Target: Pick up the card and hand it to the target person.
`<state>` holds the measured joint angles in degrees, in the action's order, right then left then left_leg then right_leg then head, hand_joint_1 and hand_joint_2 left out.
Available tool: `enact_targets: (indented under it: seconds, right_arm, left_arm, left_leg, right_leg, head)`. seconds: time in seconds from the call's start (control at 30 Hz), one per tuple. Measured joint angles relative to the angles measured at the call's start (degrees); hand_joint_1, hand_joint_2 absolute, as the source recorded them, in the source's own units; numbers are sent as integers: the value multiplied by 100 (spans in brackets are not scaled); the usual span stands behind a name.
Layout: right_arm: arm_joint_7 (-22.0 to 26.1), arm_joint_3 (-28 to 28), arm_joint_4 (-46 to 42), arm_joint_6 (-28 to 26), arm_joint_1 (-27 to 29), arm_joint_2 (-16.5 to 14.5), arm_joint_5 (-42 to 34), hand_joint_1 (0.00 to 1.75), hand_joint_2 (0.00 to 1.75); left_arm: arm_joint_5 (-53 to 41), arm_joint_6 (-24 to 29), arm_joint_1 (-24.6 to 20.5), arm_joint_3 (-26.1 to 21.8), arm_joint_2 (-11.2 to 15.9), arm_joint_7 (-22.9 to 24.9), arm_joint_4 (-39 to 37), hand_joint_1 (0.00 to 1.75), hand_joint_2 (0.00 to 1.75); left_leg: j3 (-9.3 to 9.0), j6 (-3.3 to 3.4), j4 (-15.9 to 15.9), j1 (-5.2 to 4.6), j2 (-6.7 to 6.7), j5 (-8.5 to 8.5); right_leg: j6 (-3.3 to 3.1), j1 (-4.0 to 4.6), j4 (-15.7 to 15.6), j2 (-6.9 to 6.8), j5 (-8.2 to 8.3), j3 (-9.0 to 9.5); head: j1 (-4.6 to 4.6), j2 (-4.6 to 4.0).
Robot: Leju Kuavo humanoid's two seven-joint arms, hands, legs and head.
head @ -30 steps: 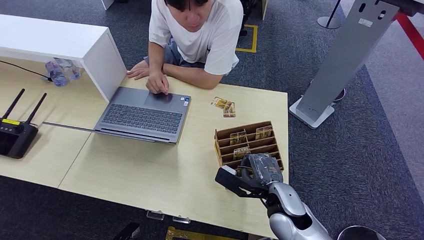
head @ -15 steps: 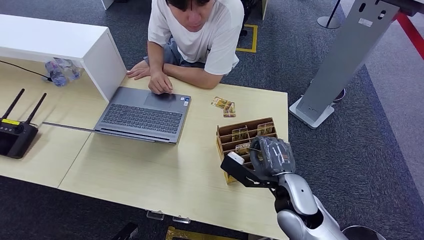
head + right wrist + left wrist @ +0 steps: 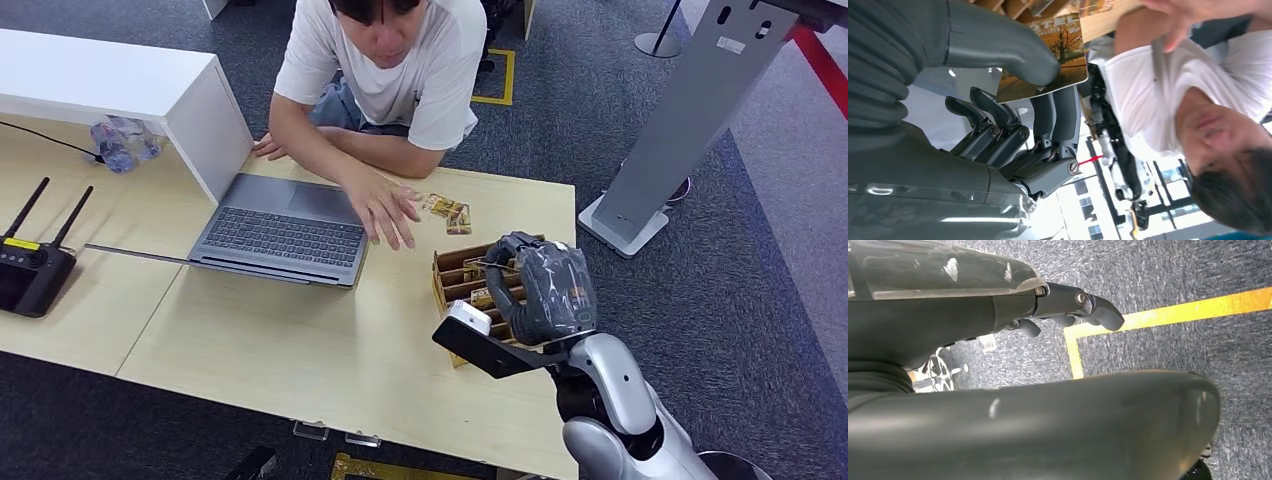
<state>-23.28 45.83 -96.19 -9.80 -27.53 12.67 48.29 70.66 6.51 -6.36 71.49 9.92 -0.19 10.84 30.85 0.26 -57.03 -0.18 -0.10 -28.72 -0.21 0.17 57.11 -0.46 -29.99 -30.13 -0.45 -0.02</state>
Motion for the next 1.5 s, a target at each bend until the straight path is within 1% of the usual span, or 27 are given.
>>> enact_targets:
  seconds: [0.2, 0.3, 0.5, 0.73, 0.8, 0.83, 0.87, 0.93, 0.97, 1.03, 1.1, 1.13, 1.23, 1.27, 1.5]
  right_arm:
    - [418, 30, 426, -511, -62, -165, -52, 175, 175]
    - [545, 38, 643, -663, -97, -247, -108, 175, 175]
    - [616, 62, 945, -741, -146, -385, -169, 175, 175]
    - [622, 114, 1075, -720, -148, -480, -269, 175, 175]
    - [621, 135, 1090, -716, -147, -496, -286, 124, 175]
    - [621, 145, 1093, -716, -146, -500, -293, 92, 175]
    - [622, 152, 1094, -716, -145, -503, -303, 48, 175]
    - [623, 163, 1094, -716, -141, -508, -327, 11, 175]
    - [623, 167, 1094, -715, -138, -512, -340, 0, 175]
    - [636, 173, 1094, -711, -130, -520, -427, 0, 175]
    - [732, 173, 1094, -674, -114, -525, -751, 0, 175]
    - [843, 170, 1094, -621, -97, -526, -1116, 0, 175]
    - [1315, 152, 1094, -478, -17, -523, -2541, 0, 175]
    - [1437, 145, 1094, -478, 7, -517, -2866, 0, 175]
    - [1851, -36, 1099, -661, 241, -375, -4220, 0, 175]
  left_arm:
    - [5, -9, -3, 0, -3, -1, 0, 0, 0]
    - [9, -9, -3, 0, -6, 1, 0, 0, 0]
    - [31, 42, -2, 0, -11, 9, 0, 0, 0]
    - [39, 82, -1, 0, -13, 19, 0, 0, 0]
    - [39, 85, -1, 1, -13, 19, 0, 0, 0]
    - [38, 85, -1, 1, -13, 19, 0, 0, 0]
    - [37, 85, -1, 2, -13, 19, 0, 0, 0]
    - [30, 80, 0, 2, -13, 19, 0, 0, 0]
    - [26, 78, 0, 3, -13, 20, 0, 0, 0]
    - [22, 77, 0, 4, -13, 21, 0, 0, 0]
    - [33, 91, 0, 4, -13, 21, 0, 0, 0]
    - [45, 102, 0, 4, -12, 23, 0, 0, 0]
    - [81, 142, 2, 2, -10, 53, -1, 0, 0]
    - [86, 155, 3, 2, -9, 65, -1, 0, 0]
    - [138, 178, 11, 0, -4, 100, -1, 0, 0]
  left_leg:
    - [2, 0, 0, 0, 0, 0]
    - [1, 0, 0, 0, 0, 0]
    - [1, 0, 0, 0, 0, 0]
    - [1, 0, 0, 0, -1, 0]
    - [1, 0, 0, 0, 0, 0]
    - [1, 0, 0, 0, 0, 0]
    - [1, 0, 0, 0, 0, 0]
    - [1, 0, 0, 0, 0, 0]
    - [1, 0, 0, 0, 0, 0]
    - [1, 0, 0, 0, 0, 0]
    - [0, 0, 0, 0, 0, 0]
    - [0, 0, 0, 0, 0, 0]
    - [0, 0, 0, 0, 0, 0]
    - [0, 0, 0, 0, 0, 0]
    - [0, 0, 0, 0, 0, 0]
  right_leg:
    - [0, 0, 0, 0, 0, 0]
    - [0, 0, 0, 0, 0, -1]
    - [0, 0, 0, 0, 0, -1]
    - [0, 0, 0, 0, 0, -1]
    - [0, 0, 0, 0, 0, -1]
    - [0, 0, 0, 0, 0, -1]
    - [0, 0, 0, 0, 0, -1]
    - [0, 0, 0, 0, 0, -1]
    - [0, 0, 0, 0, 0, -2]
    - [0, 0, -1, 0, 0, -2]
    - [0, 0, -1, 0, 0, -1]
    - [0, 0, -1, 0, 0, -1]
    - [0, 0, 0, 0, 0, -2]
    - [0, 0, 0, 0, 0, -2]
    - [0, 0, -1, 0, 0, -3]
  head:
    - [1, 0]
    - [0, 0]
    - [0, 0]
    - [0, 0]
    - [1, 0]
    - [0, 0]
    - [0, 0]
    - [-1, 0]
    - [-1, 0]
    - [-1, 0]
    - [-1, 0]
    - [-1, 0]
    - [0, 0]
    - [0, 0]
    - [1, 0]
